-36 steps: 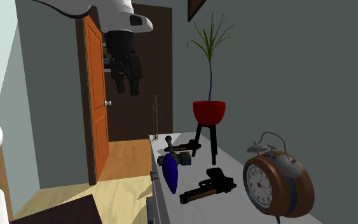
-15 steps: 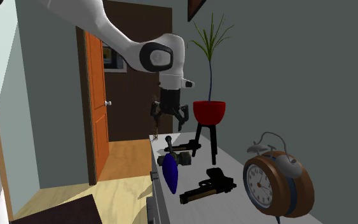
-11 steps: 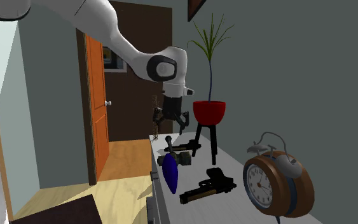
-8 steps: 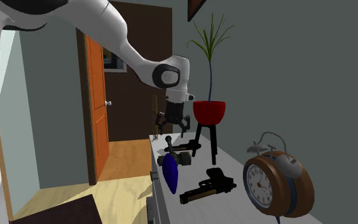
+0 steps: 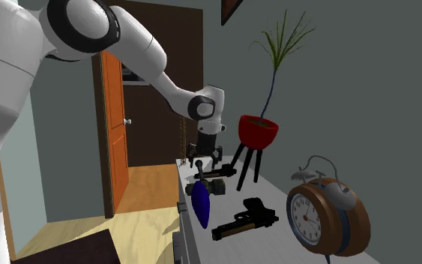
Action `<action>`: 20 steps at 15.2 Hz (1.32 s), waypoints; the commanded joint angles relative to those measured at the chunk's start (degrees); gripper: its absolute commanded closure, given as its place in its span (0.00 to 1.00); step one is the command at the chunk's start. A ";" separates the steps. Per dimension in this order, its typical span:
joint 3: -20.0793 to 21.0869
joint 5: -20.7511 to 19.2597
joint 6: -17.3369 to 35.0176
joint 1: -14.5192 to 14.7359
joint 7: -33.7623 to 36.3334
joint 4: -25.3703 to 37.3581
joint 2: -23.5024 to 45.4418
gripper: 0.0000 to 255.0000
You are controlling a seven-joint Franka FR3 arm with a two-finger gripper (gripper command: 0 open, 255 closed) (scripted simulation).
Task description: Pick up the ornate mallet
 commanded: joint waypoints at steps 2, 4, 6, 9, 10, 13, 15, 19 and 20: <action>0.29 0.28 1.63 0.05 -0.79 -0.28 1.46 0.00; 0.37 0.49 2.81 0.03 -1.10 -0.64 2.30 0.00; 0.49 0.78 4.32 -0.01 -1.51 -1.04 3.44 0.00; 0.50 0.79 4.39 0.02 -1.50 -1.21 3.35 1.00; 0.50 0.79 4.40 0.02 -1.50 -1.22 3.35 1.00; 0.50 0.79 4.40 0.03 -1.49 -1.24 3.32 1.00; 0.50 0.79 4.40 0.03 -1.49 -1.23 3.33 1.00; 0.44 0.67 3.74 0.01 -1.35 -0.90 2.99 1.00; 0.40 0.56 3.16 0.02 -1.19 -0.76 2.54 1.00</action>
